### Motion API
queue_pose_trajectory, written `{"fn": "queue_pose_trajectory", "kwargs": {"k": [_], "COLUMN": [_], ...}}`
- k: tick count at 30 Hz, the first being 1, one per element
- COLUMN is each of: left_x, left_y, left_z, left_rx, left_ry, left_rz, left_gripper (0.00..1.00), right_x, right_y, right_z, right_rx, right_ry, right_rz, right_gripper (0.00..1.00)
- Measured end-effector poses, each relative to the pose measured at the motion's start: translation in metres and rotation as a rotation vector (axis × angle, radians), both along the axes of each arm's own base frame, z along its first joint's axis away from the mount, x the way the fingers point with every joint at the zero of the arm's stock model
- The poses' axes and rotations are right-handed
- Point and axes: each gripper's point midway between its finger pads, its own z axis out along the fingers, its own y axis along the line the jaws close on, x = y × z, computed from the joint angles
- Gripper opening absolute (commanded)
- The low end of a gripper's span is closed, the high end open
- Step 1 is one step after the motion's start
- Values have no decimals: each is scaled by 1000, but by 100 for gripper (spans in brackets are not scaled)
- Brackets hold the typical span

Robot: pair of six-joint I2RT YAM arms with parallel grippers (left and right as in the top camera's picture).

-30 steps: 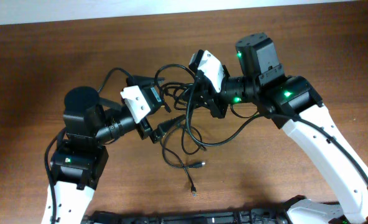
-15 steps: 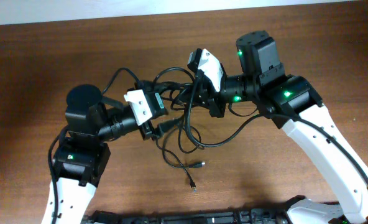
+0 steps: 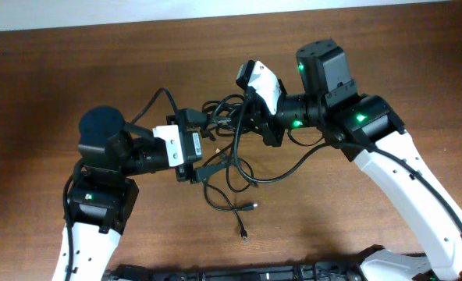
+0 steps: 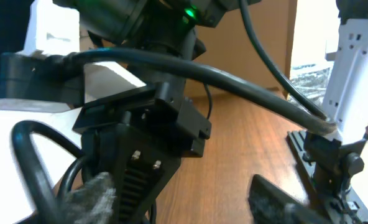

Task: Untangle cables

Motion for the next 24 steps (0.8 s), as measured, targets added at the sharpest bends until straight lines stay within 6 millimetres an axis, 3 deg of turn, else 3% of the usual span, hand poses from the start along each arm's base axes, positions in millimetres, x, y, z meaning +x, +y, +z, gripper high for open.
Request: {"fn": "queue_pose_trajectory", "kwargs": {"k": [1, 2, 3, 15, 17, 19, 22, 24], "left_x": [2, 4, 6, 32, 32, 27, 17, 13], "left_y": [0, 1, 1, 8, 8, 6, 3, 3], "left_z": [0, -1, -1, -6, -6, -5, -3, -3], "left_rx": [2, 4, 7, 33, 29, 20, 7, 2], "left_ry": [3, 0, 2, 11, 30, 46, 61, 64], "left_rz": [10, 21, 38, 196, 197, 168, 108, 83], "left_gripper": [62, 74, 99, 99, 93, 79, 71, 71], "right_x": [0, 0, 0, 1, 1, 2, 0, -3], "right_y": [0, 0, 0, -2, -1, 1, 2, 3], "right_z": [0, 0, 0, -4, -2, 2, 3, 4], "right_rx": [0, 0, -2, -17, -7, 8, 16, 24], "right_ry": [1, 0, 0, 13, 5, -8, -5, -2], "right_rz": [0, 0, -3, -16, -10, 0, 13, 25], "right_gripper": [4, 4, 4, 4, 4, 4, 4, 4]}}
